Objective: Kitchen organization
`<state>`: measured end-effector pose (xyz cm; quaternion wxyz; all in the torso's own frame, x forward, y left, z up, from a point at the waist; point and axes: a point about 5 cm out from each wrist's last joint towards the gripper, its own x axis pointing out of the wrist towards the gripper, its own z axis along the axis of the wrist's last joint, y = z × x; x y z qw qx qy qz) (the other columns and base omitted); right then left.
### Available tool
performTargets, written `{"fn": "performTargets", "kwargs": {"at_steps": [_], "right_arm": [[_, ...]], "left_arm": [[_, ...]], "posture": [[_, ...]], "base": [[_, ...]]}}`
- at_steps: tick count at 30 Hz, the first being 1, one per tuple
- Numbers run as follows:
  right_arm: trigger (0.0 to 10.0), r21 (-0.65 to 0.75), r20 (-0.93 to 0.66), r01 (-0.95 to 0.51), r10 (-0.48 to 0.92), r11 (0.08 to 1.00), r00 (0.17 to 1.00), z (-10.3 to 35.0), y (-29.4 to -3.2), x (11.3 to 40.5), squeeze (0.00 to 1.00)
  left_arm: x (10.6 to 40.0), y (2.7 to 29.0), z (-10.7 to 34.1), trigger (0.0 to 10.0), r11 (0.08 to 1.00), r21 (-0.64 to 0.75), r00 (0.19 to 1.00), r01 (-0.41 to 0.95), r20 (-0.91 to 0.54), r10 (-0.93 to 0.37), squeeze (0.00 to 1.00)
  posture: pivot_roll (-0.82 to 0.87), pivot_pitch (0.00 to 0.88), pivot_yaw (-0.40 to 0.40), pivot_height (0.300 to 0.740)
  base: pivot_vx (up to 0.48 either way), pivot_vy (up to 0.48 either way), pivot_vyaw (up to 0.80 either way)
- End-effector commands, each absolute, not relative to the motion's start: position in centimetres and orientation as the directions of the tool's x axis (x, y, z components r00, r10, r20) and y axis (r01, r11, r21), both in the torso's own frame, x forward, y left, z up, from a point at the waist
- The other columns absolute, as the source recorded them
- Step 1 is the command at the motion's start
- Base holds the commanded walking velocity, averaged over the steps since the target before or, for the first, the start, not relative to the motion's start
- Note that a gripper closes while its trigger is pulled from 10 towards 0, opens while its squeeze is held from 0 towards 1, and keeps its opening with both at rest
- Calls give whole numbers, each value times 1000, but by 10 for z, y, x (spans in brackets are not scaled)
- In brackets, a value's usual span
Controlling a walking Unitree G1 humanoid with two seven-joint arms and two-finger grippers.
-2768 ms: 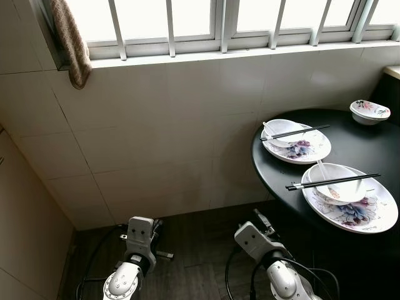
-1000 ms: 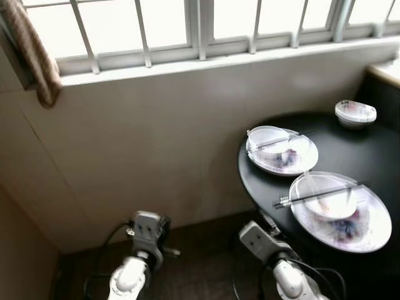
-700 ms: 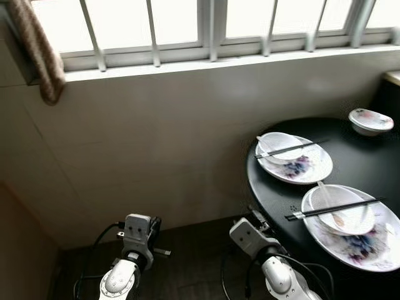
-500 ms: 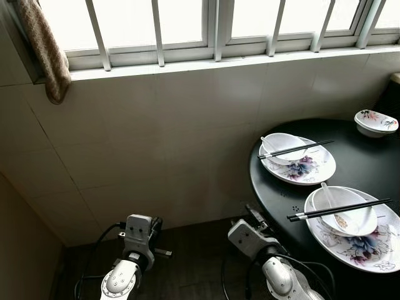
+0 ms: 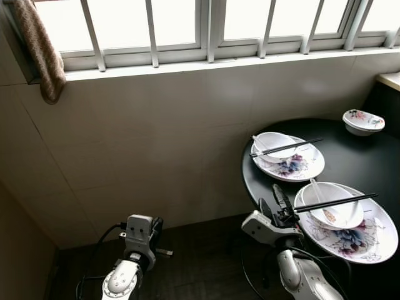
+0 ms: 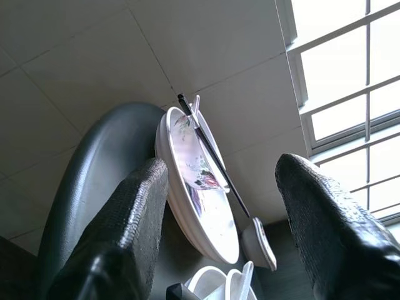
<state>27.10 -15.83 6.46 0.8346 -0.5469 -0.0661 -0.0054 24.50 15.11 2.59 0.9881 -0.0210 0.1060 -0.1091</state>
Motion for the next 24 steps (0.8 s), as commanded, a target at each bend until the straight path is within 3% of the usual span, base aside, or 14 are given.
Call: {"fn": "performTargets", "kwargs": {"at_steps": [1, 14, 24], "right_arm": [[10000, -915, 99, 71, 50, 398, 994, 60, -161, 269, 0], [10000, -928, 81, 79, -9, 363, 997, 56, -167, 270, 0], [10000, -912, 33, 68, -92, 404, 995, 52, -179, 271, 0]], "left_arm": [[245, 151, 24, 10000, 974, -75, 951, 216, -211, -227, 0], [245, 149, 24, 10000, 975, -70, 953, 213, -207, -223, 0], [245, 148, 25, 10000, 974, -72, 954, 213, -201, -223, 0]], "posture": [[-74, 0, 2, 740], [-80, 0, -3, 740], [-80, 0, -8, 740]], "base": [[0, 0, 0], [0, 0, 0], [0, 0, 0]]}}
